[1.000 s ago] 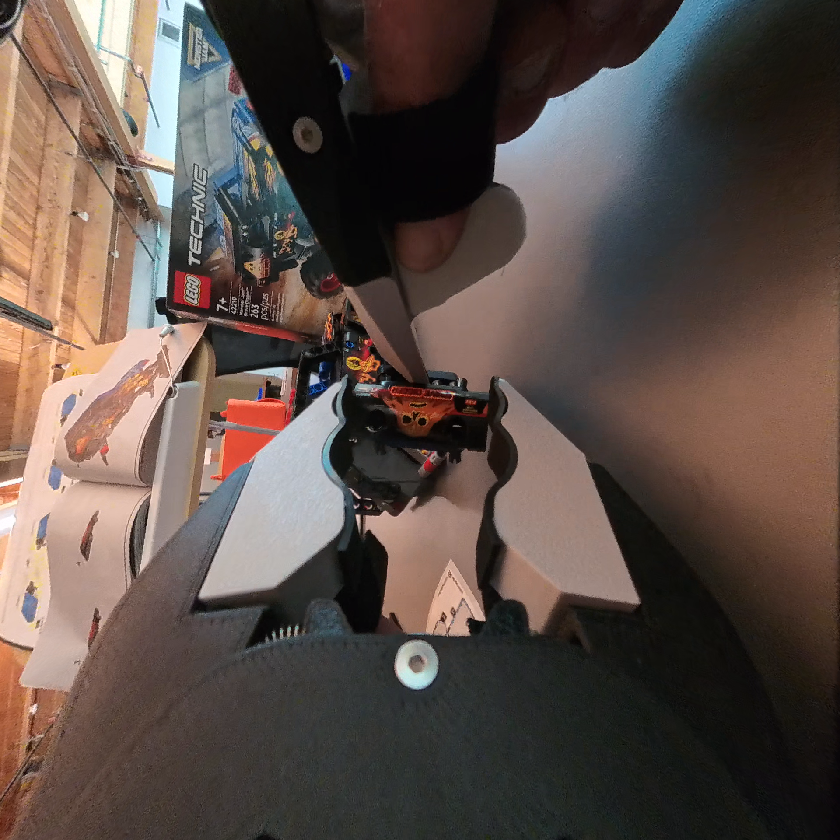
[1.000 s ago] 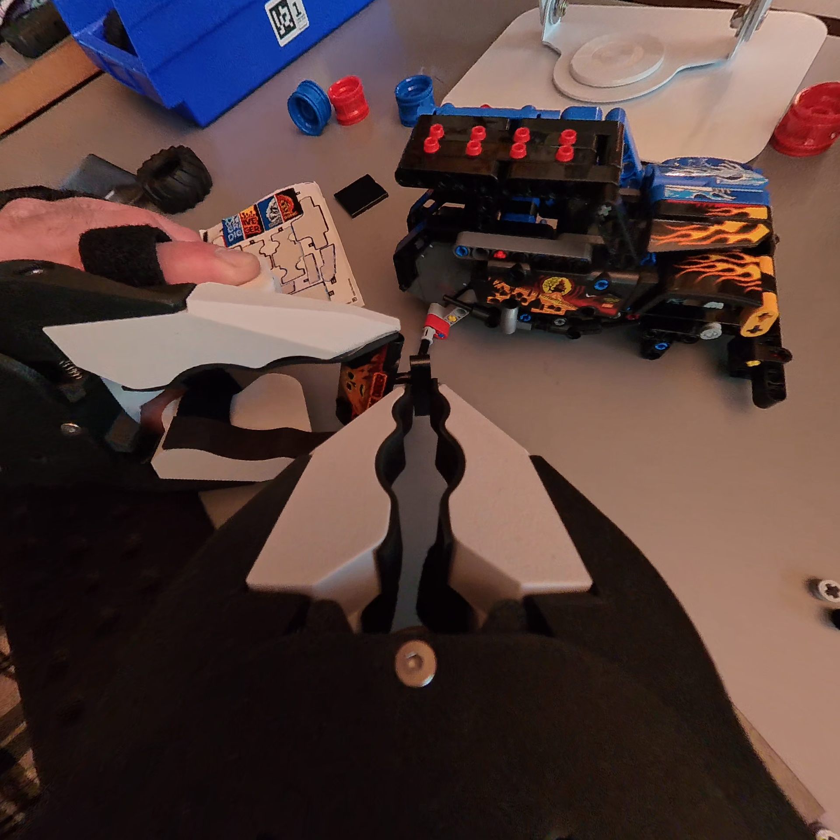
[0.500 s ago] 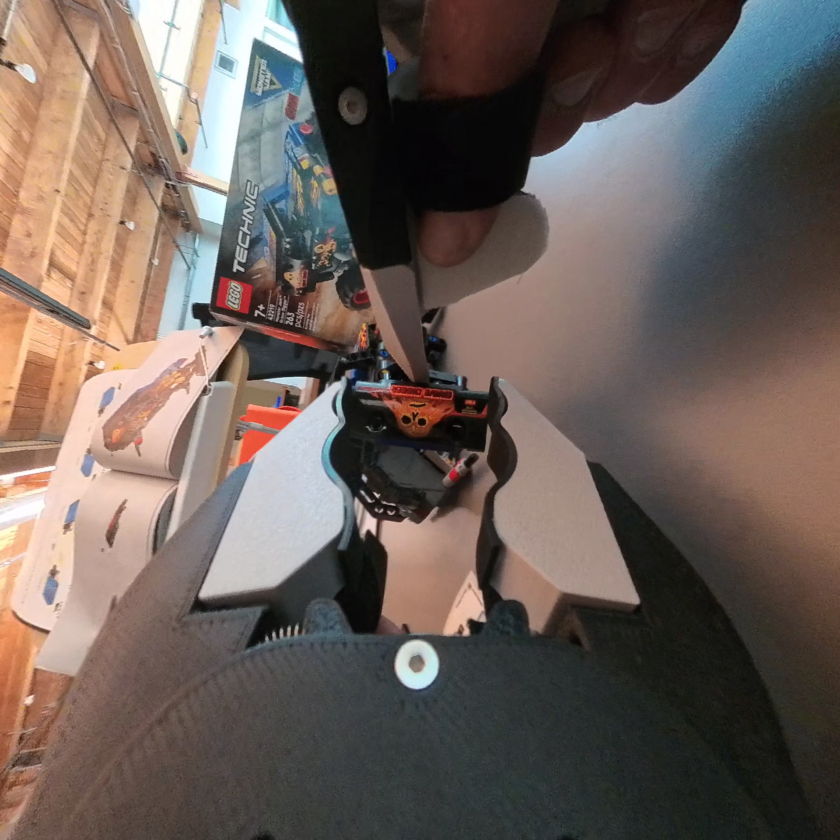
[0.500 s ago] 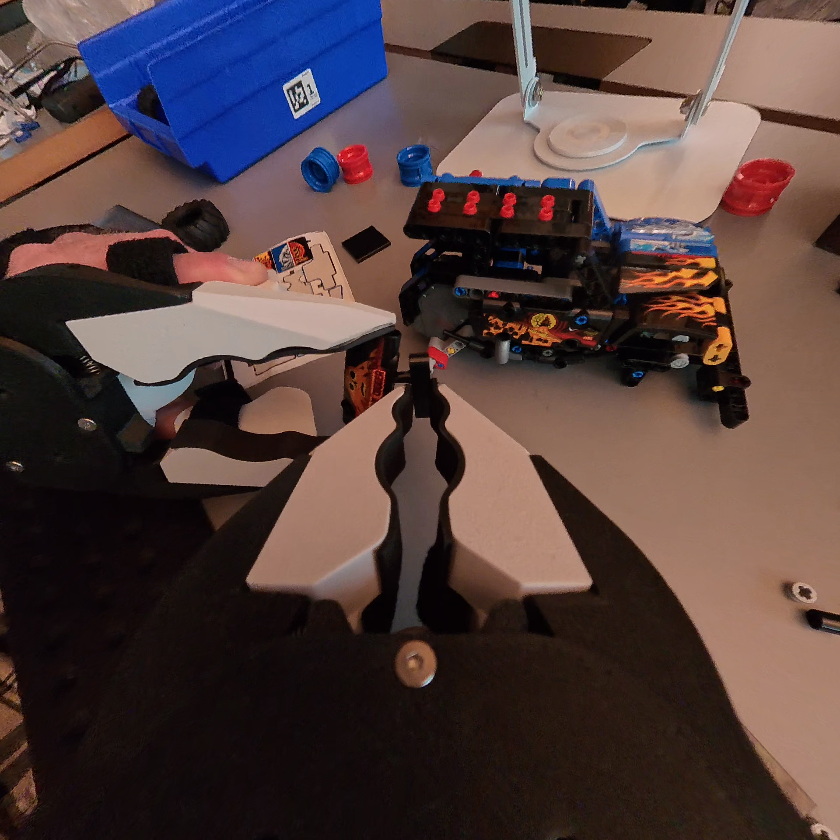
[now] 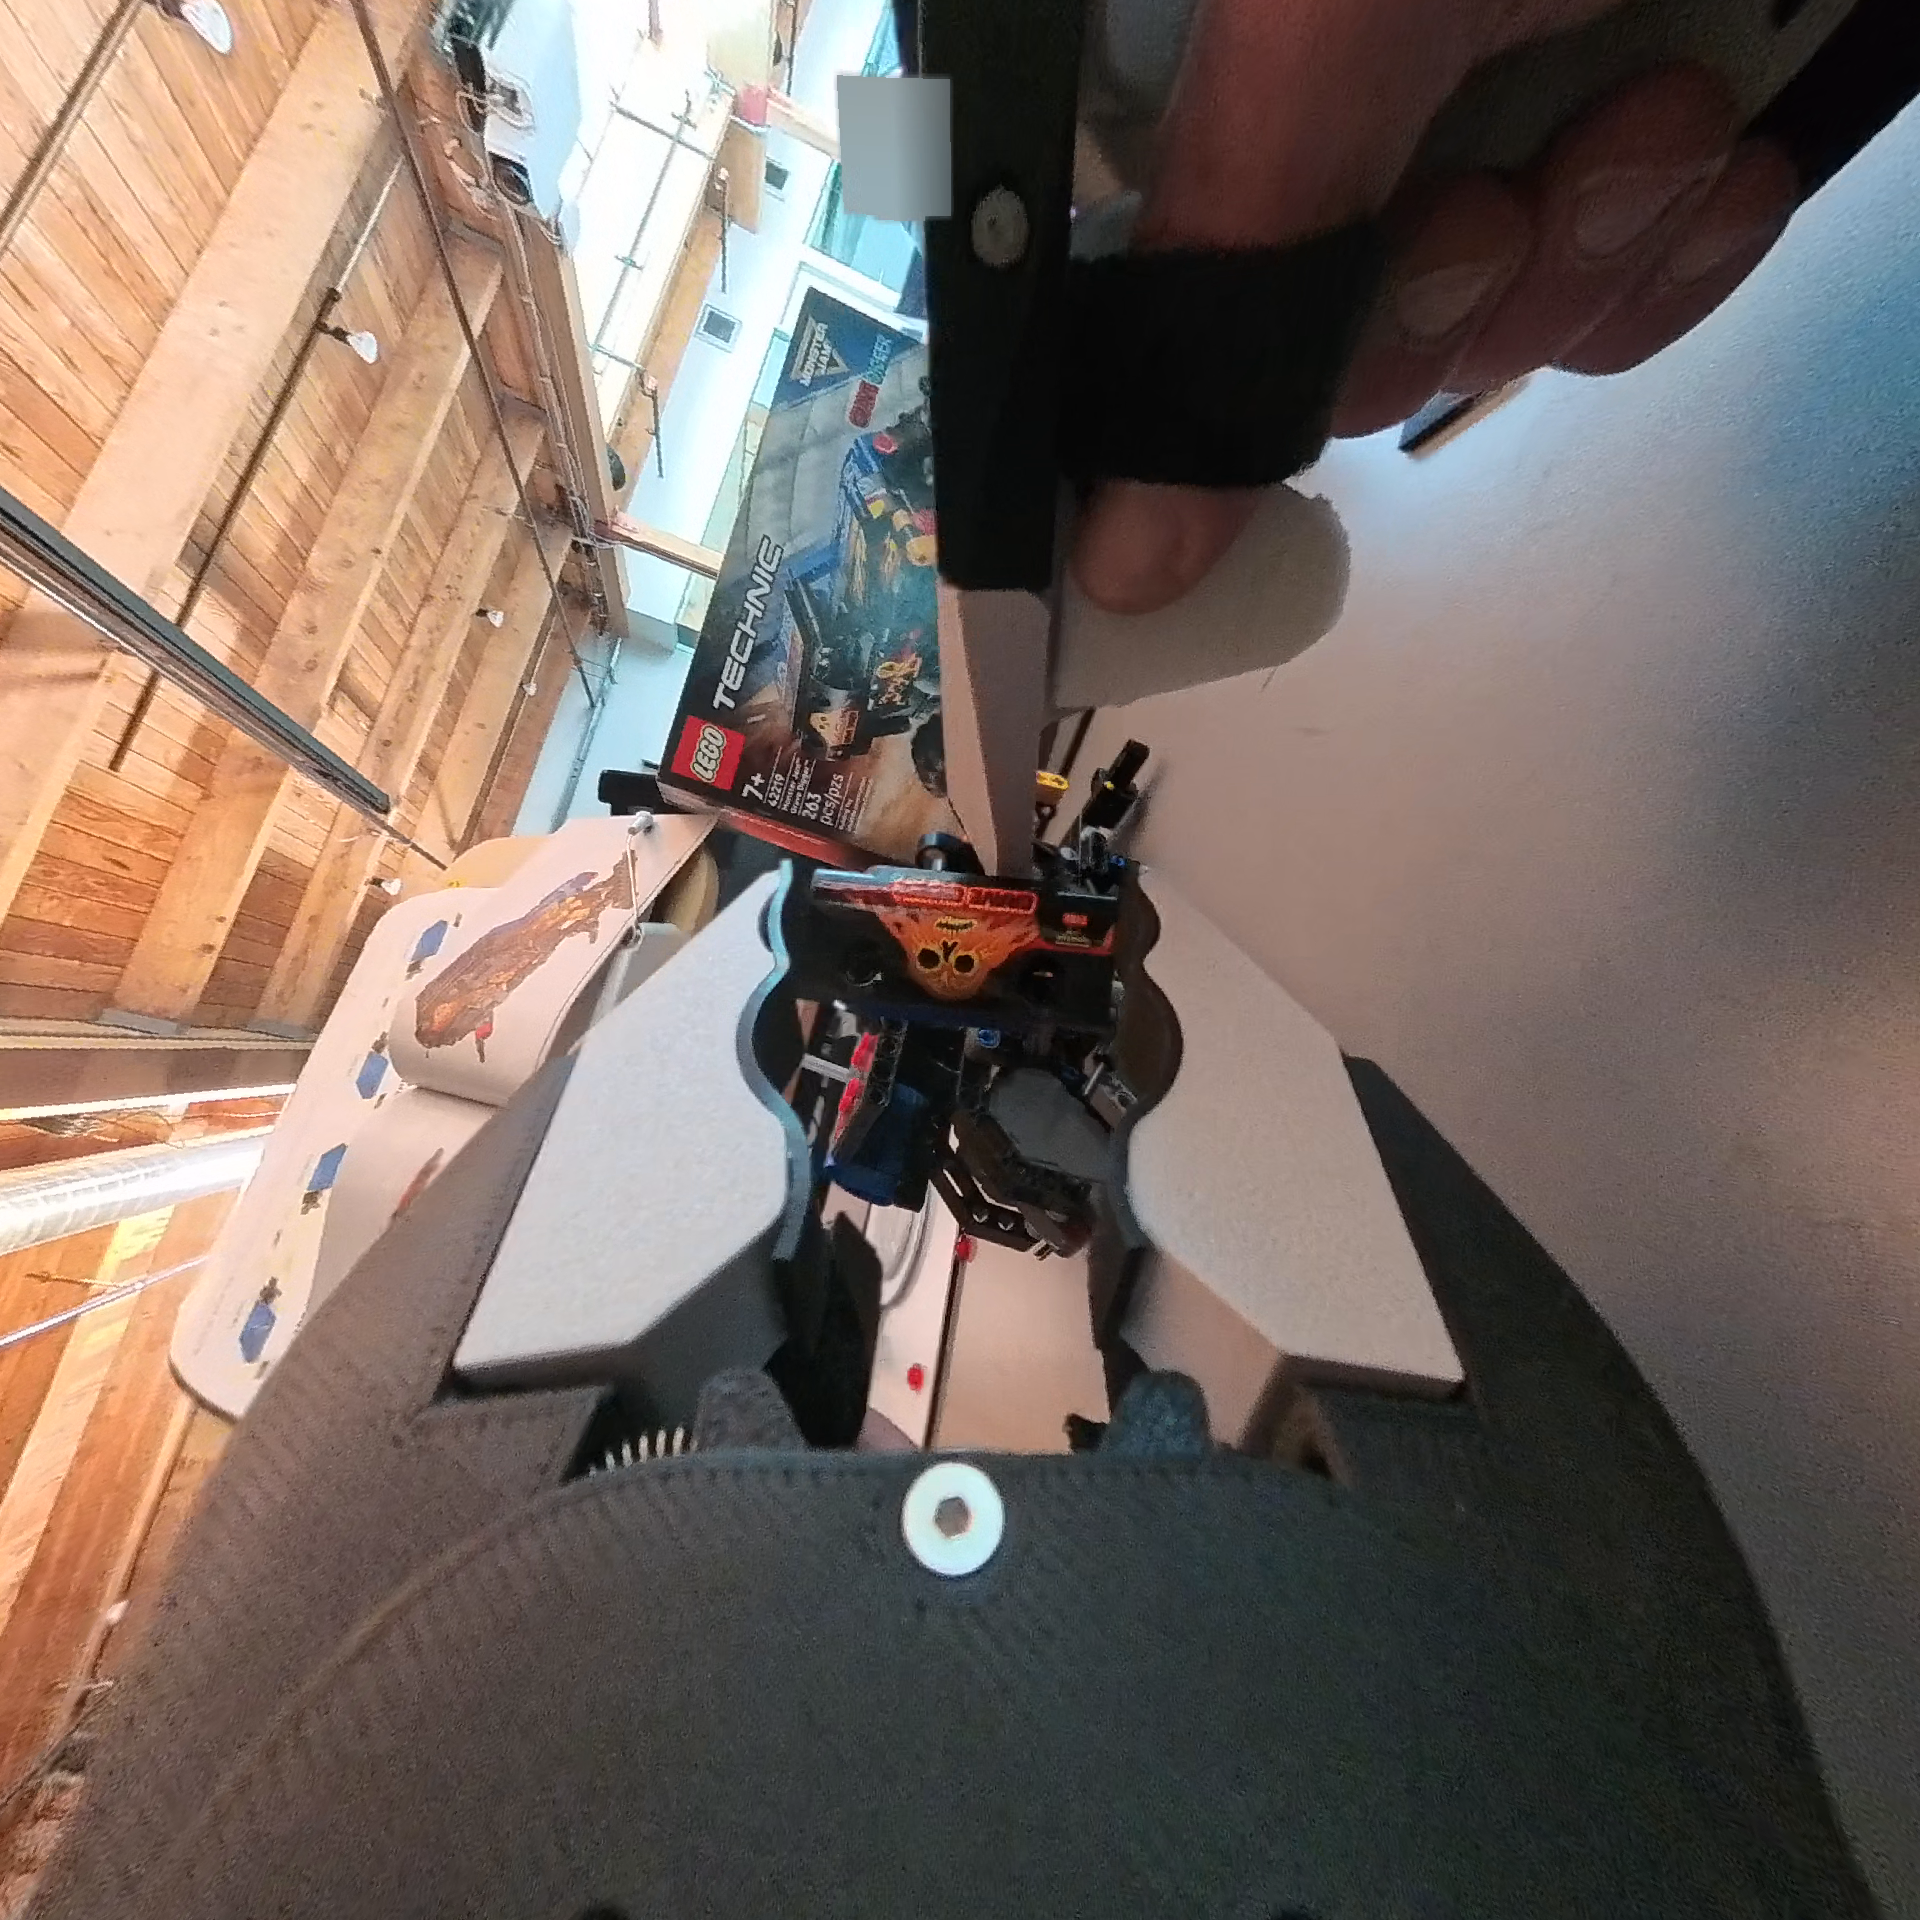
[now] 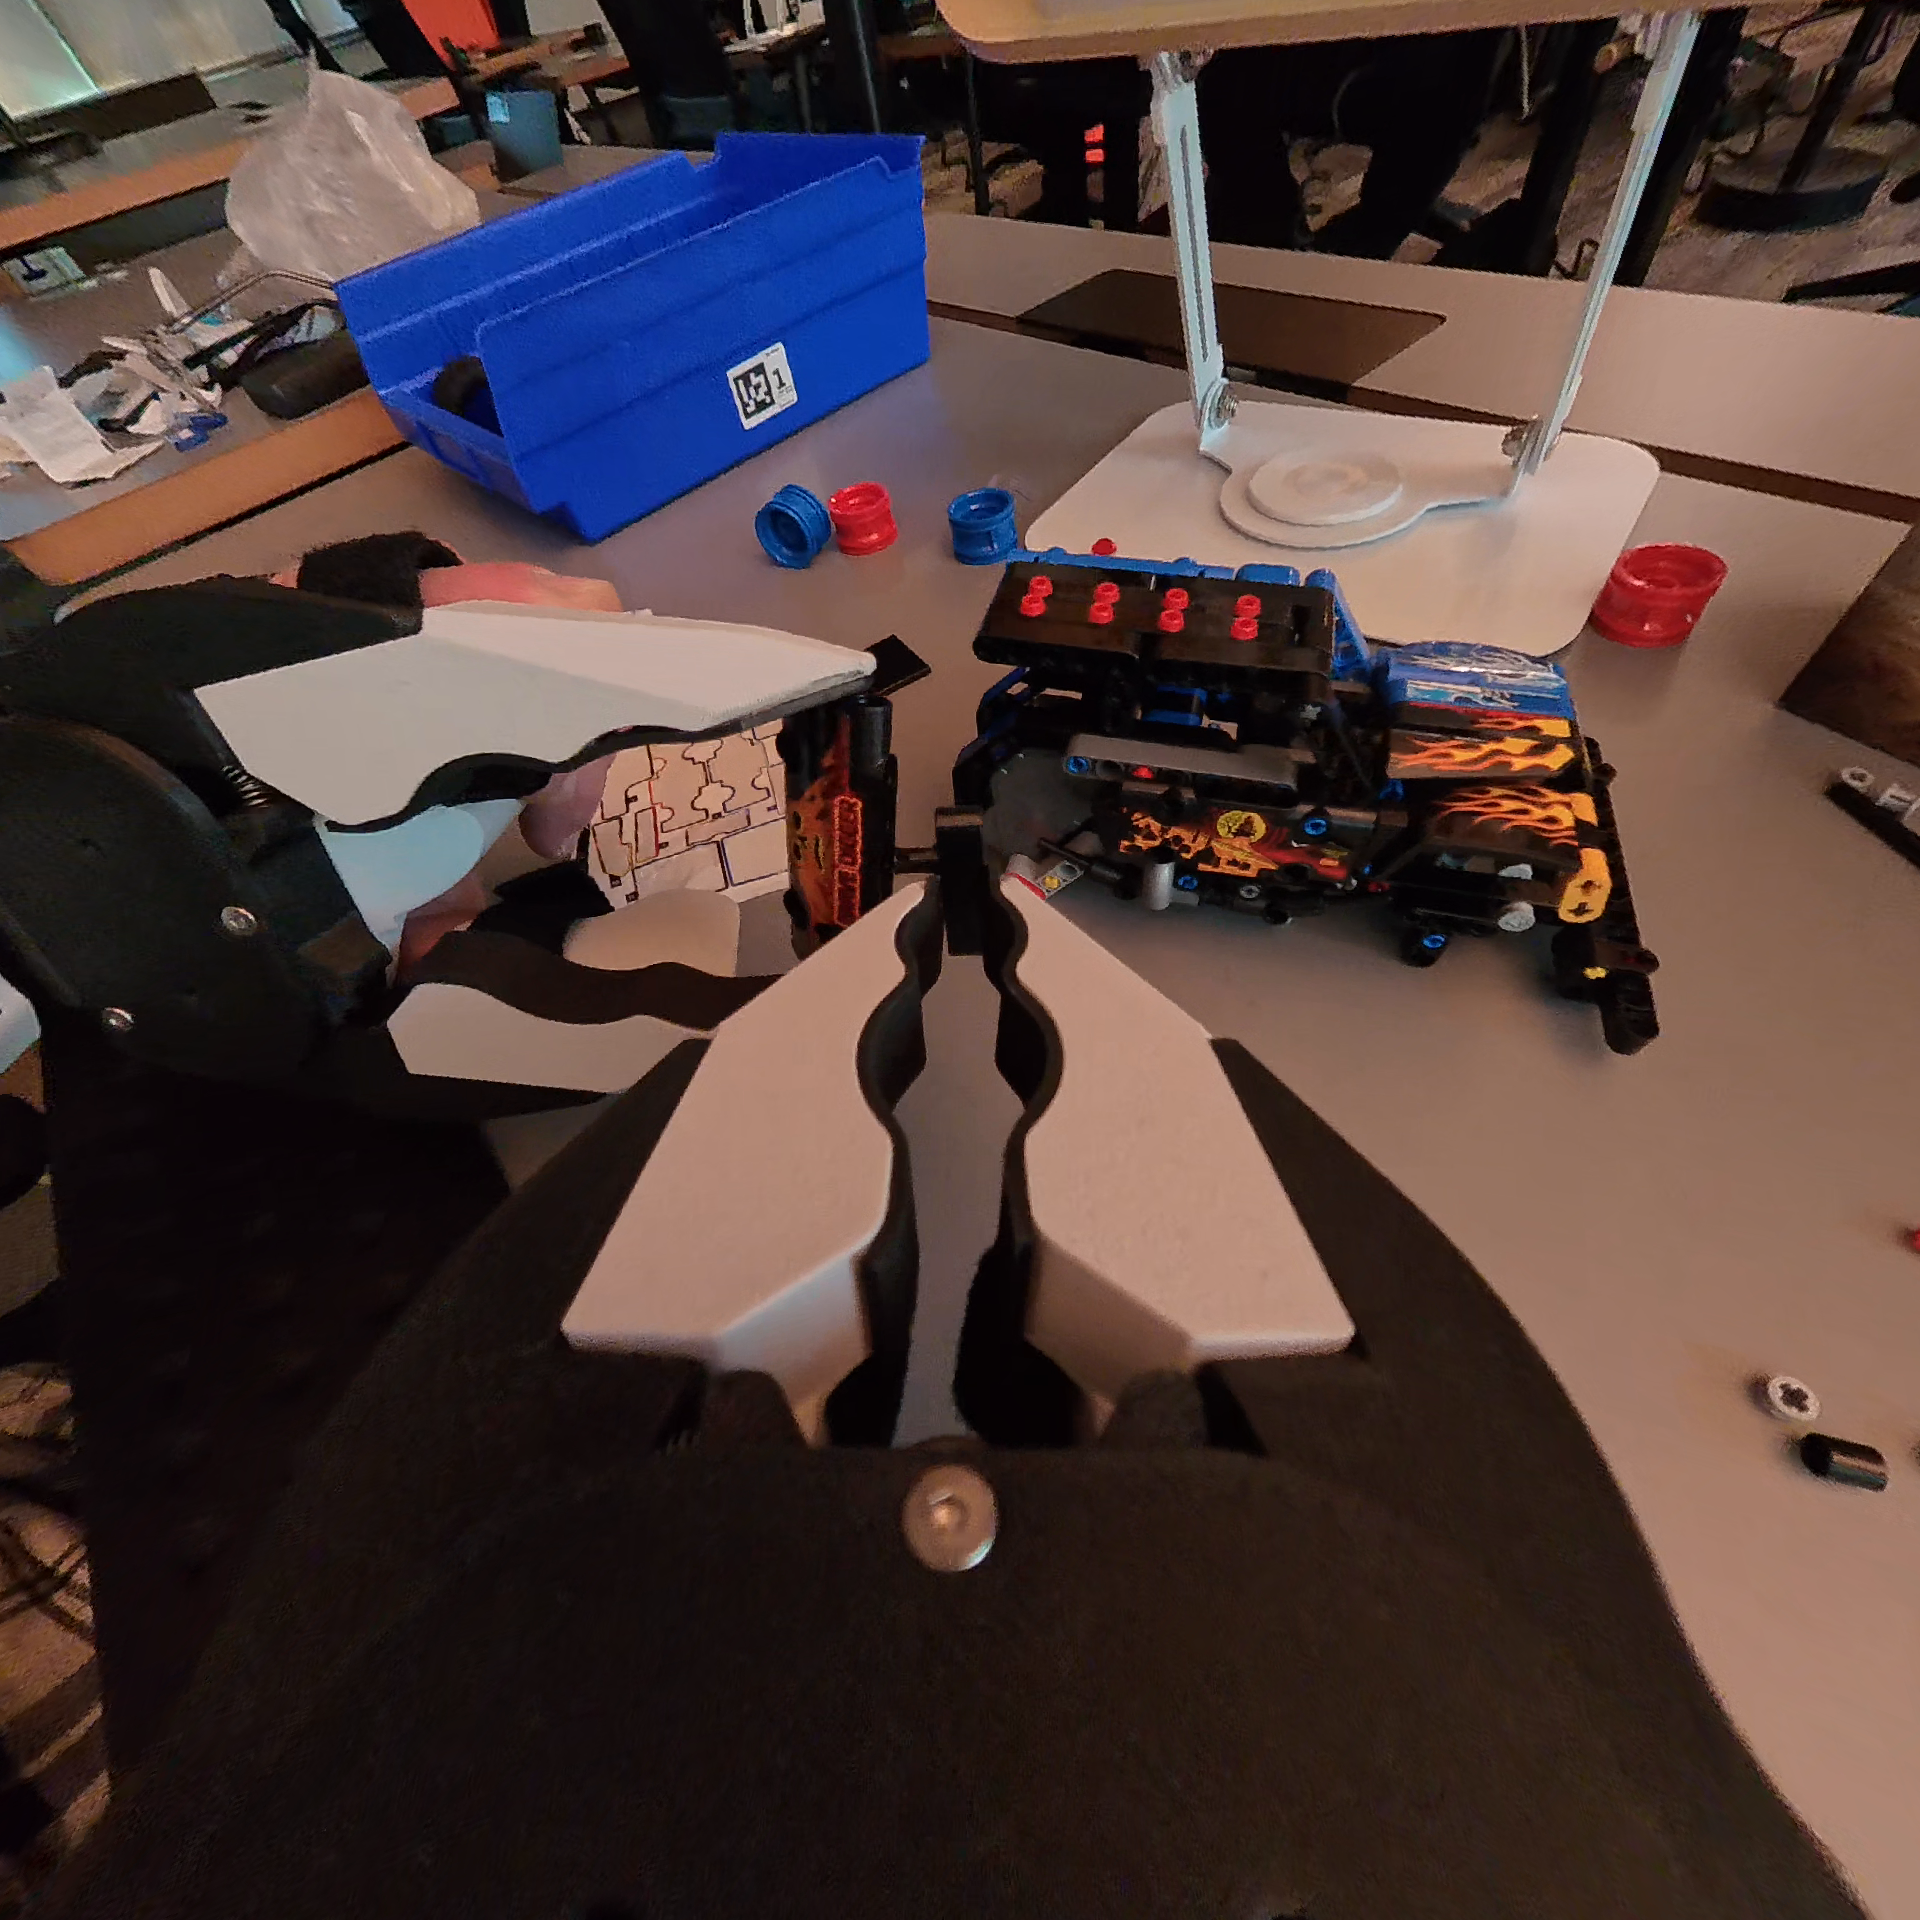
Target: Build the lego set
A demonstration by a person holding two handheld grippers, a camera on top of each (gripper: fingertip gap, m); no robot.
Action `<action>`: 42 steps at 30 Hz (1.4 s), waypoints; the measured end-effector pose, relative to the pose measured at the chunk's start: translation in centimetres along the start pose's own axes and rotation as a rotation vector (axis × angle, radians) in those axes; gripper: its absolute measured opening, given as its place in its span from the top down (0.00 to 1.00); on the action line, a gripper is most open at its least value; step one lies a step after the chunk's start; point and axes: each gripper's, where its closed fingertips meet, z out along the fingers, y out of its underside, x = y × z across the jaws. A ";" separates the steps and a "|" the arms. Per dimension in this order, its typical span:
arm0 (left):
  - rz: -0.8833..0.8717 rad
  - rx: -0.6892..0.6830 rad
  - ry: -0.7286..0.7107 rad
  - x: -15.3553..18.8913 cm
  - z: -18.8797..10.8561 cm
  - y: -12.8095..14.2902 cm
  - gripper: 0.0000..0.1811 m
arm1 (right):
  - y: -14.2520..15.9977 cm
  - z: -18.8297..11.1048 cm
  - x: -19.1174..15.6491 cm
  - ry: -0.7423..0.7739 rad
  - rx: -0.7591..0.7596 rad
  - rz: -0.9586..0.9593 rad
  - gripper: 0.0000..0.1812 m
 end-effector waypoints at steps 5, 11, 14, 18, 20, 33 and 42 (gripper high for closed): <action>0.011 0.001 -0.010 -0.2 0.0 0.0 0.68 | -0.3 -0.2 -0.2 -0.011 0.016 -0.009 0.97; 0.054 -0.022 -0.015 -0.1 0.3 0.1 0.68 | -0.2 -0.2 0.0 0.032 0.006 -0.030 0.98; 0.085 -0.059 -0.030 -0.1 0.7 0.1 0.68 | -0.2 -0.2 0.5 0.060 0.005 -0.035 0.98; 0.092 -0.094 -0.024 0.2 1.1 0.3 0.68 | 0.0 -0.1 1.0 0.120 -0.015 -0.082 0.98; 0.095 -0.112 -0.024 0.3 1.3 0.4 0.68 | 0.1 -0.1 1.3 0.158 -0.022 -0.112 0.98; 0.042 -0.187 -0.020 0.3 2.3 0.4 0.68 | 0.0 -0.4 2.0 0.169 0.006 -0.098 0.98; 0.005 -0.139 0.001 0.4 1.8 0.0 0.68 | 0.2 -0.4 1.4 0.048 0.018 -0.069 0.98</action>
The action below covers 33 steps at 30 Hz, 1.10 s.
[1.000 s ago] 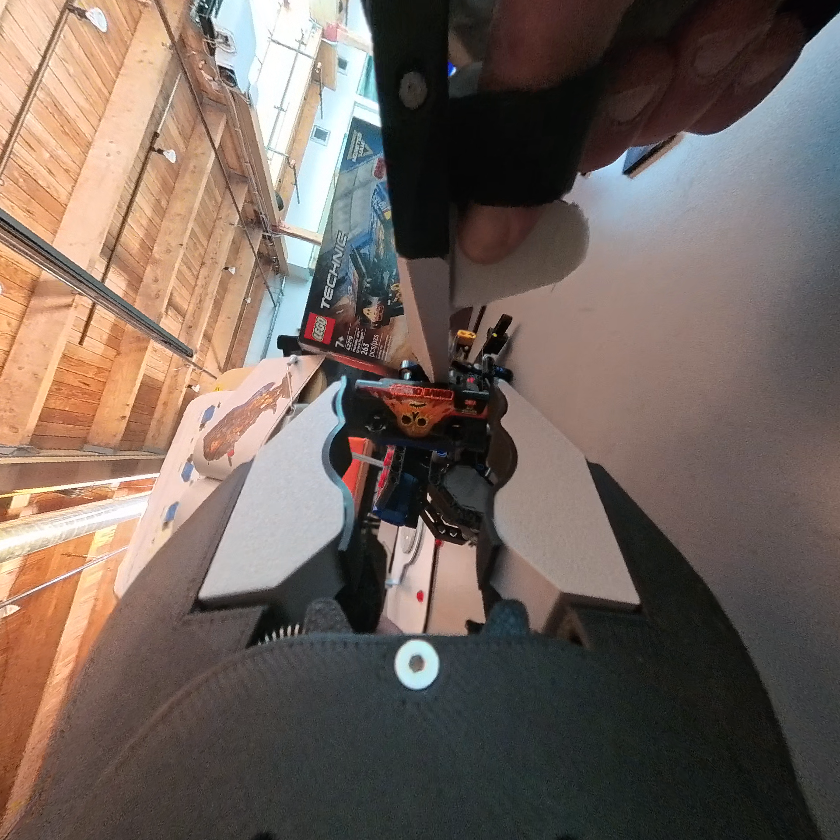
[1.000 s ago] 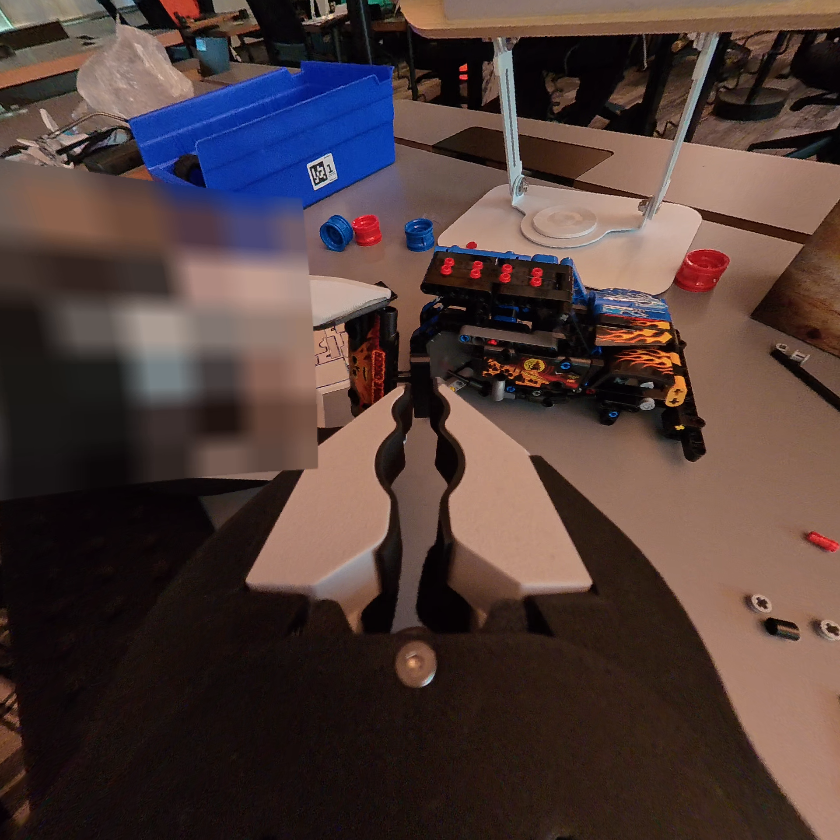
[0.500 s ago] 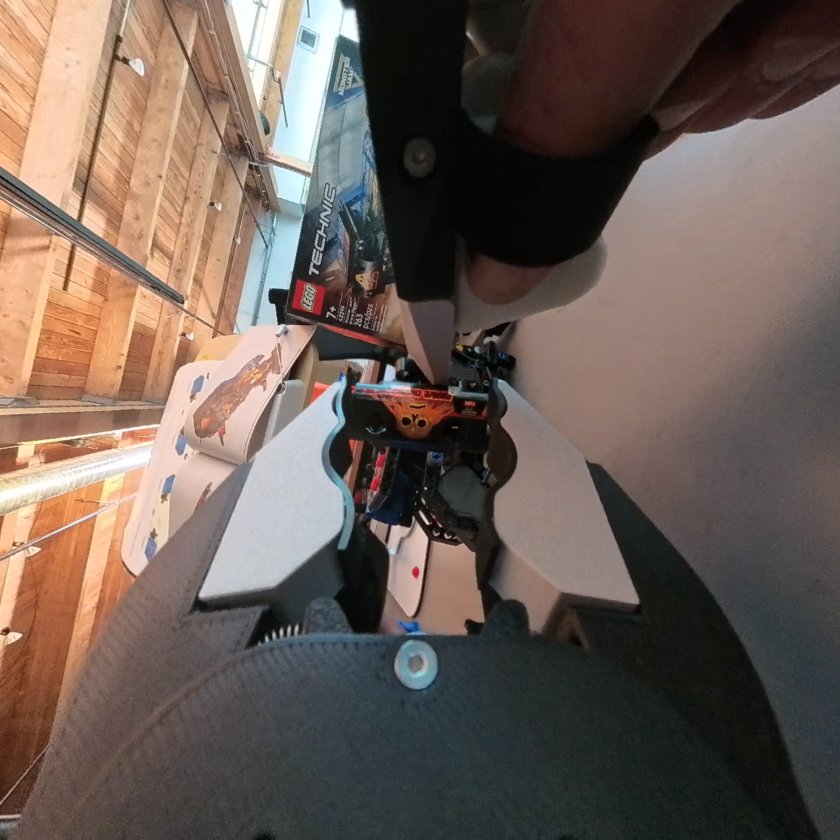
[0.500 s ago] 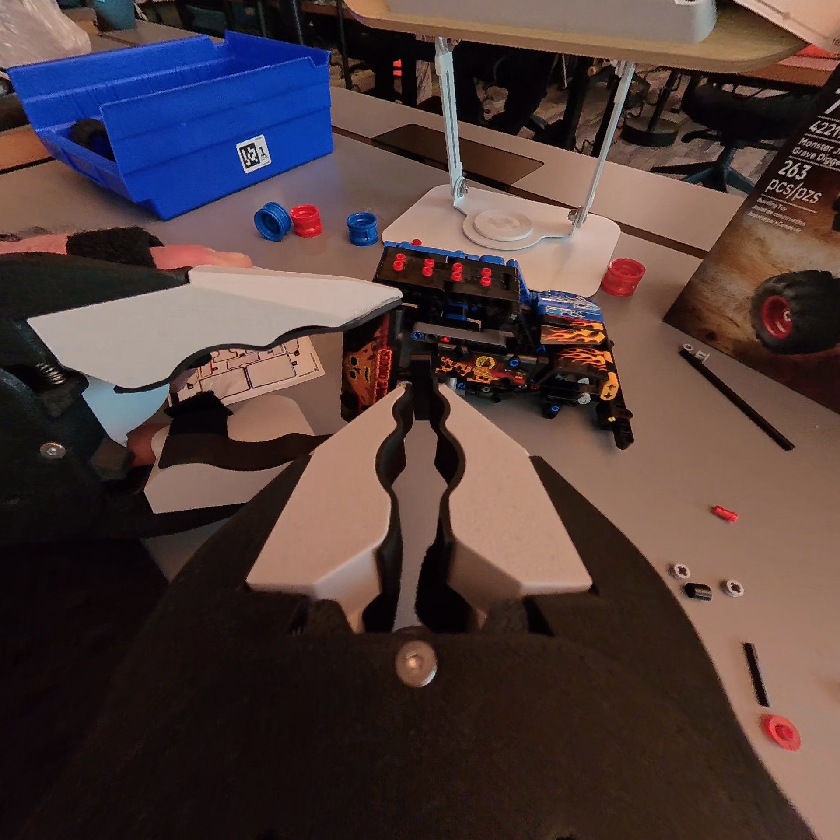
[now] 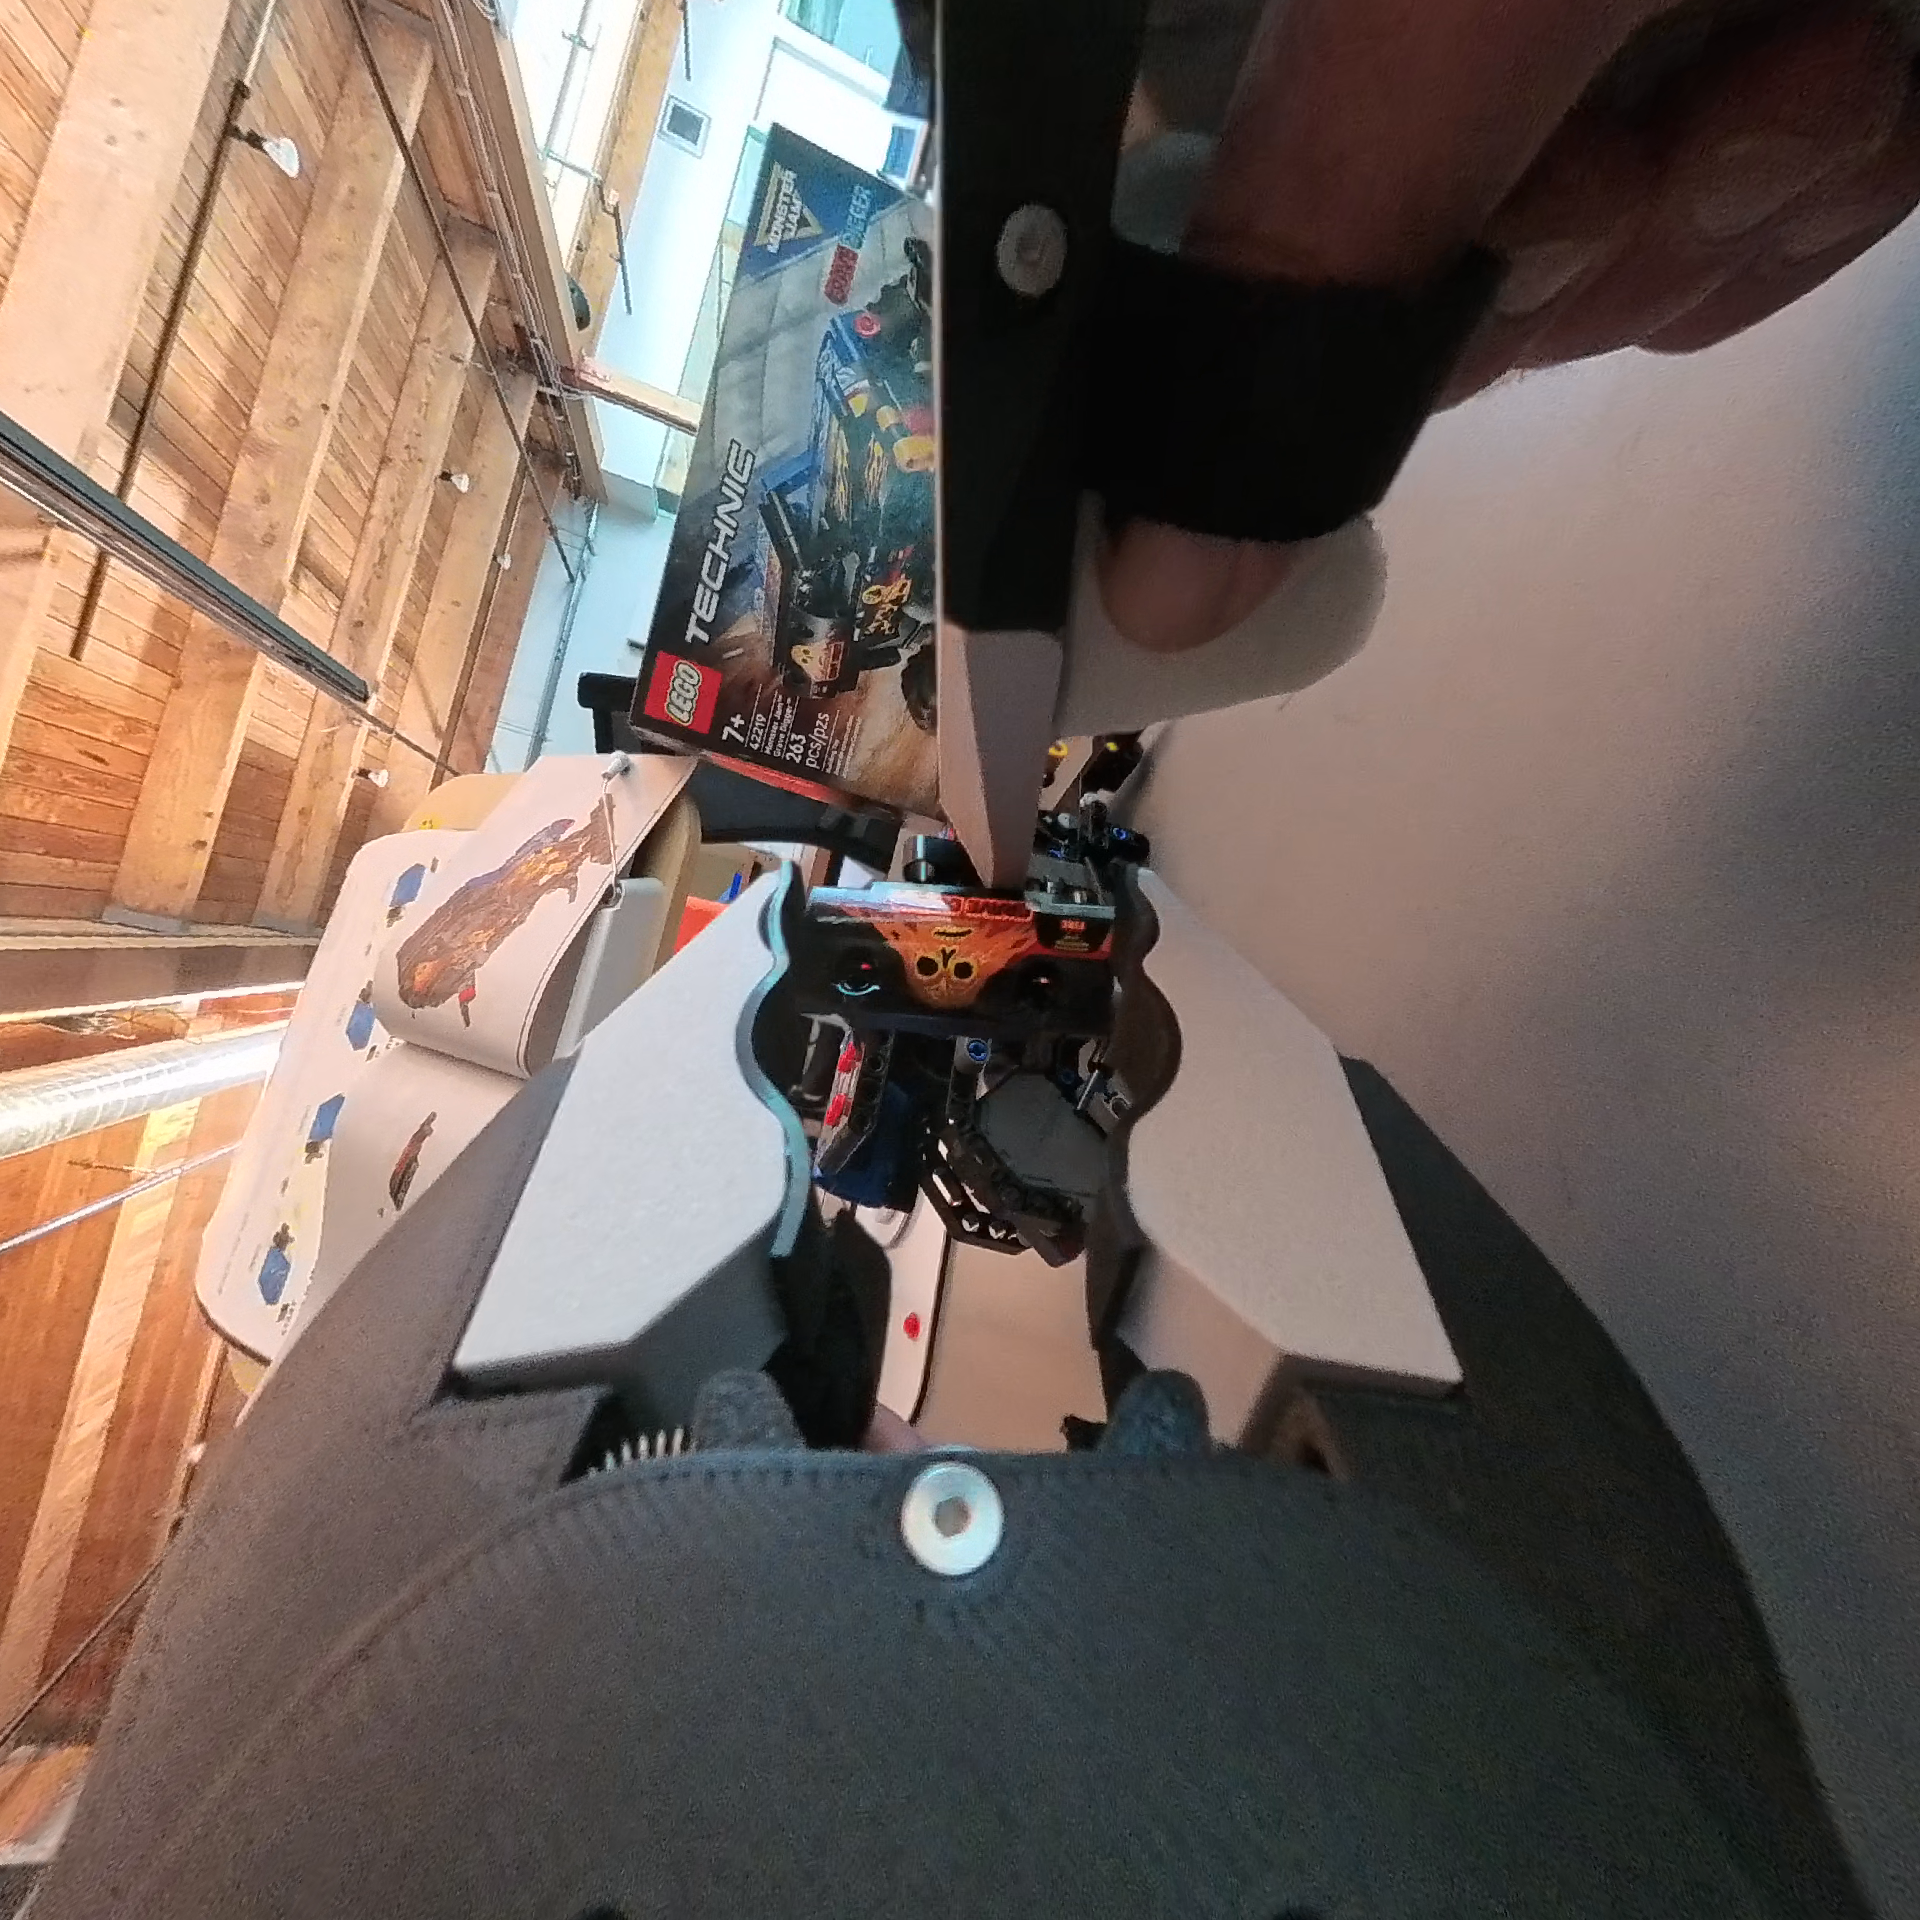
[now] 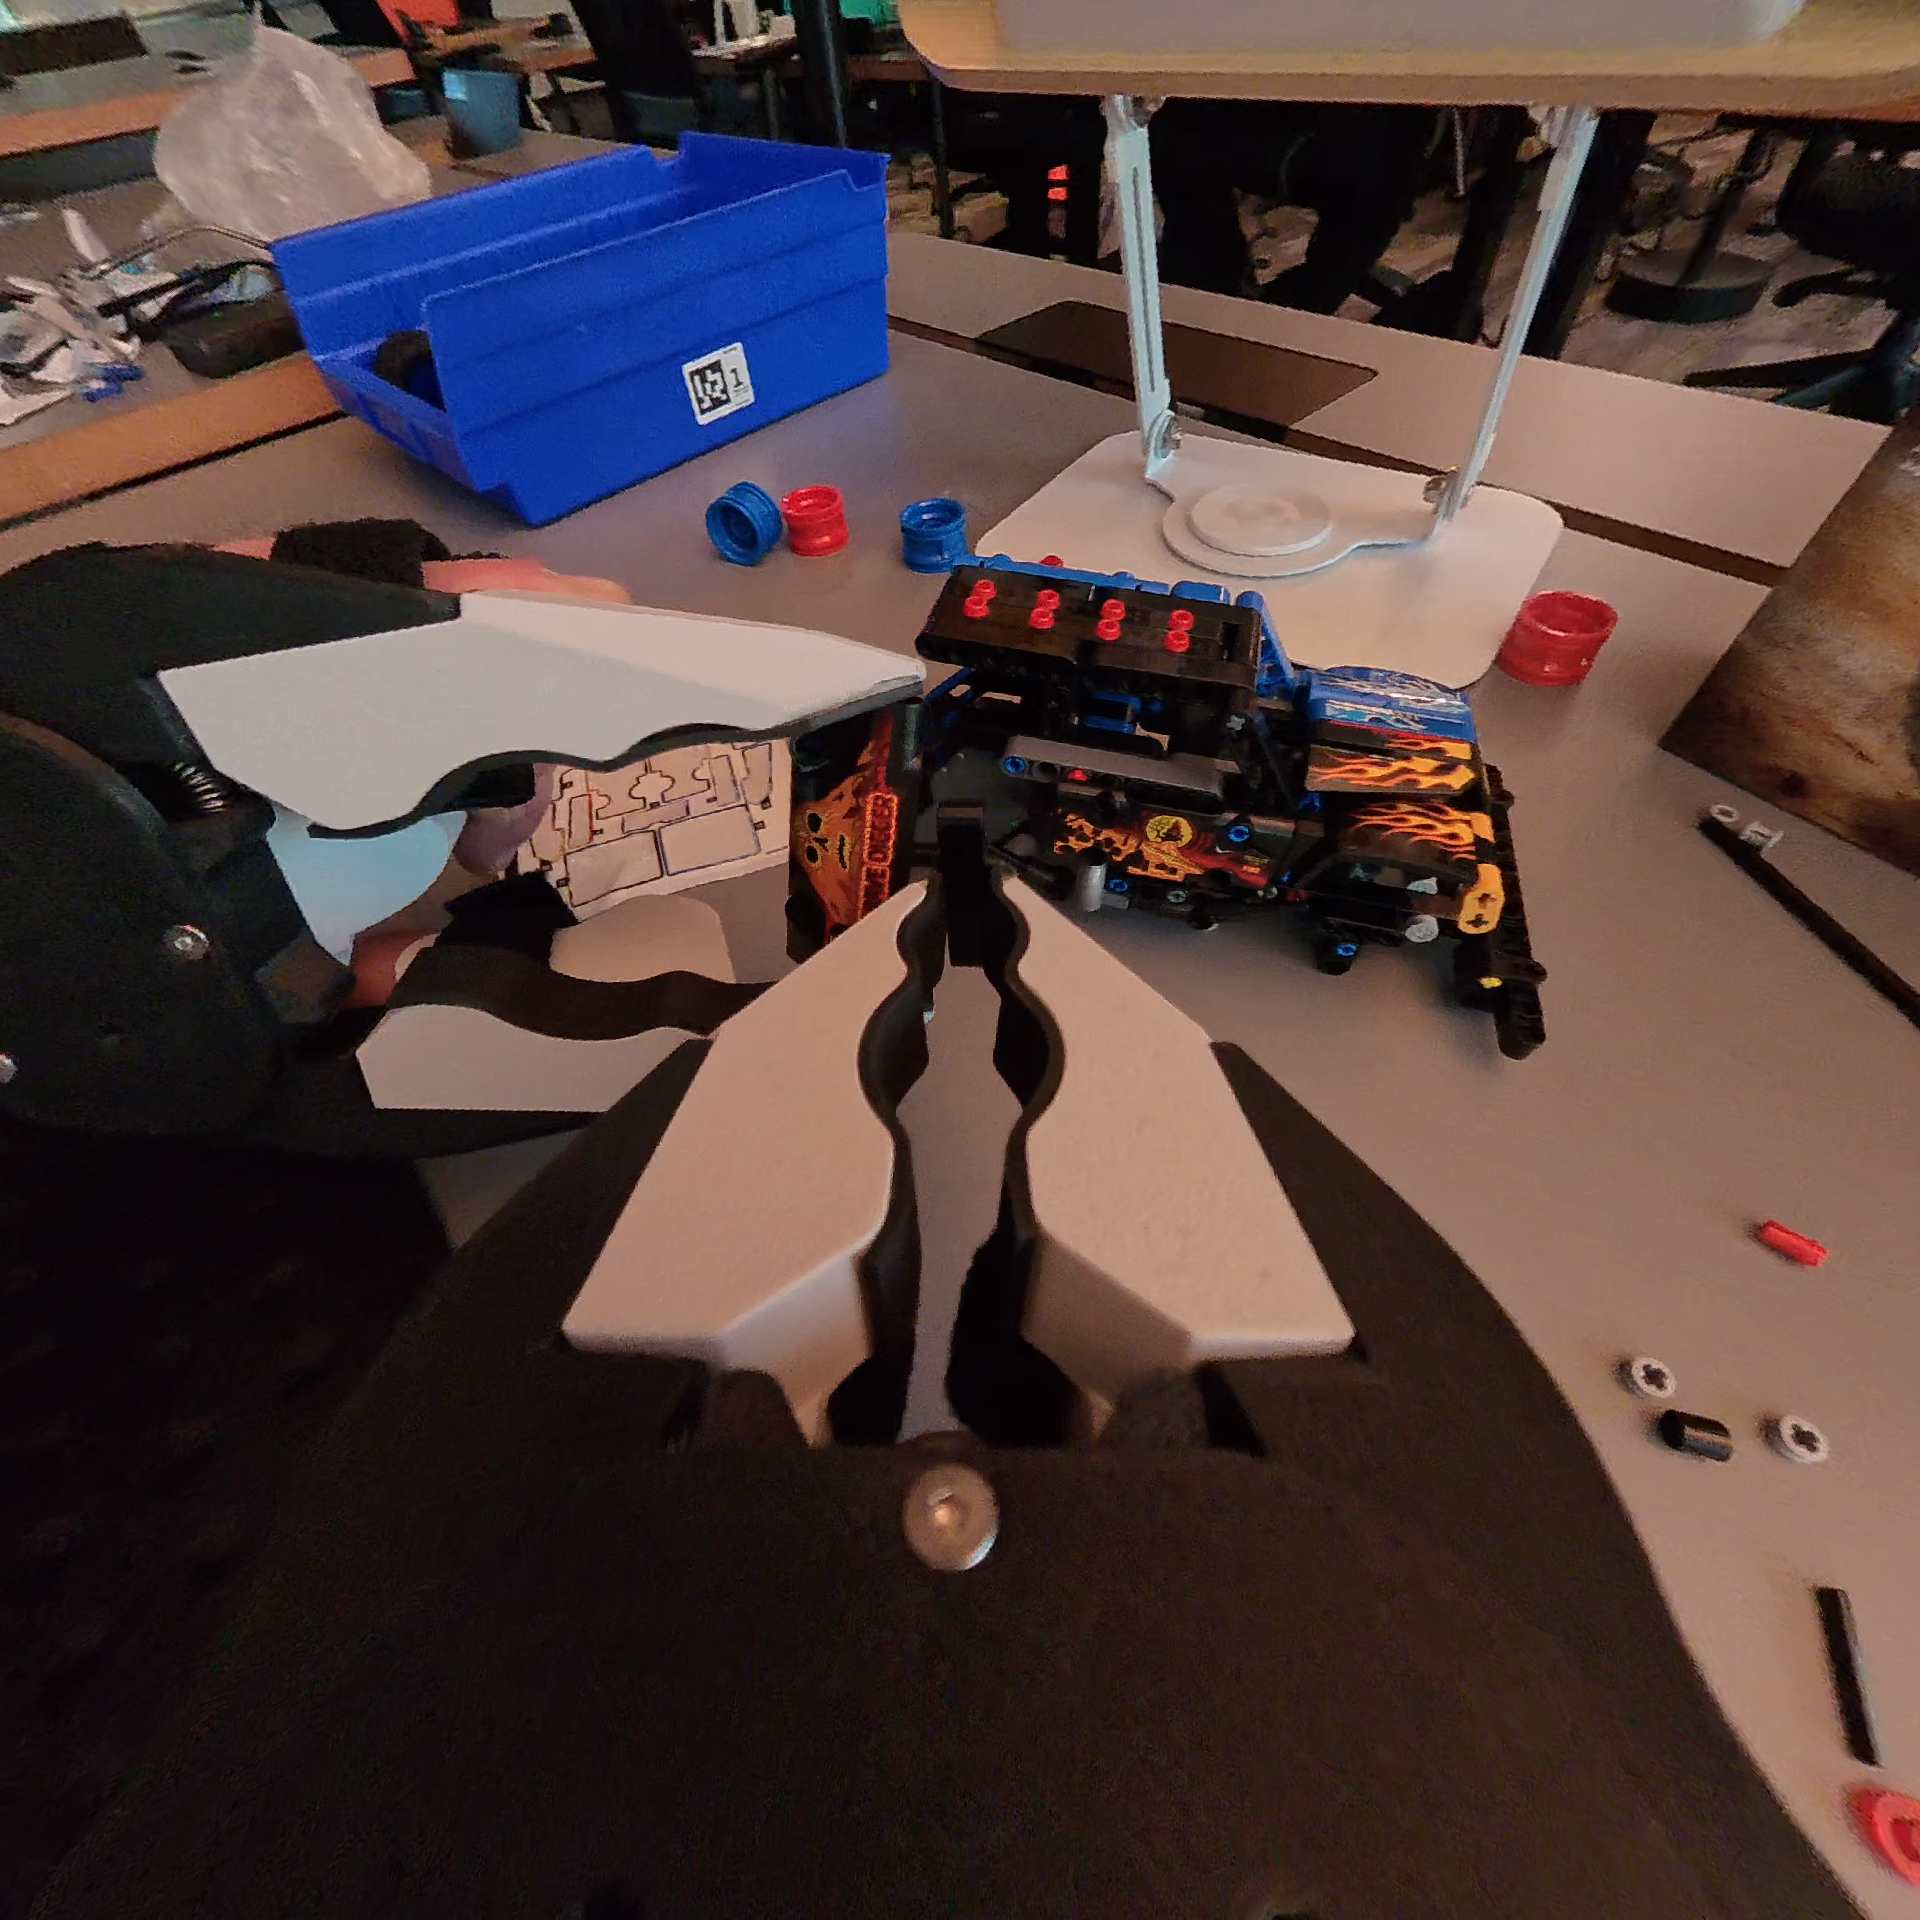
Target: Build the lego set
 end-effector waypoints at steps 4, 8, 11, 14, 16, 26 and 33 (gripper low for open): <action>-0.006 0.032 0.014 0.2 -0.4 -0.3 0.69 | 0.1 -0.3 -0.6 -0.098 0.004 0.060 0.98; 0.001 0.090 0.040 0.4 -1.0 -0.9 0.96 | -0.3 -0.7 -2.1 -0.282 0.049 0.187 1.00; -0.090 0.104 0.101 0.7 -1.0 -0.9 0.96 | -0.1 -0.7 -2.1 -0.293 0.035 0.195 1.00; -0.128 0.124 0.162 1.6 -1.4 -1.2 0.94 | 1.0 -0.4 -1.5 -0.250 -0.027 0.182 1.00; -0.156 0.127 0.207 2.1 -1.5 -1.4 0.90 | 1.4 -0.2 -1.4 -0.236 -0.051 0.172 1.00; -0.246 0.029 0.277 1.9 -2.8 1.3 0.83 | 1.2 -0.6 -1.6 -0.263 -0.033 0.183 1.00; -0.287 -0.410 0.205 -5.4 -7.9 14.3 0.78 | 1.5 0.2 -2.8 -0.274 -0.075 0.083 0.99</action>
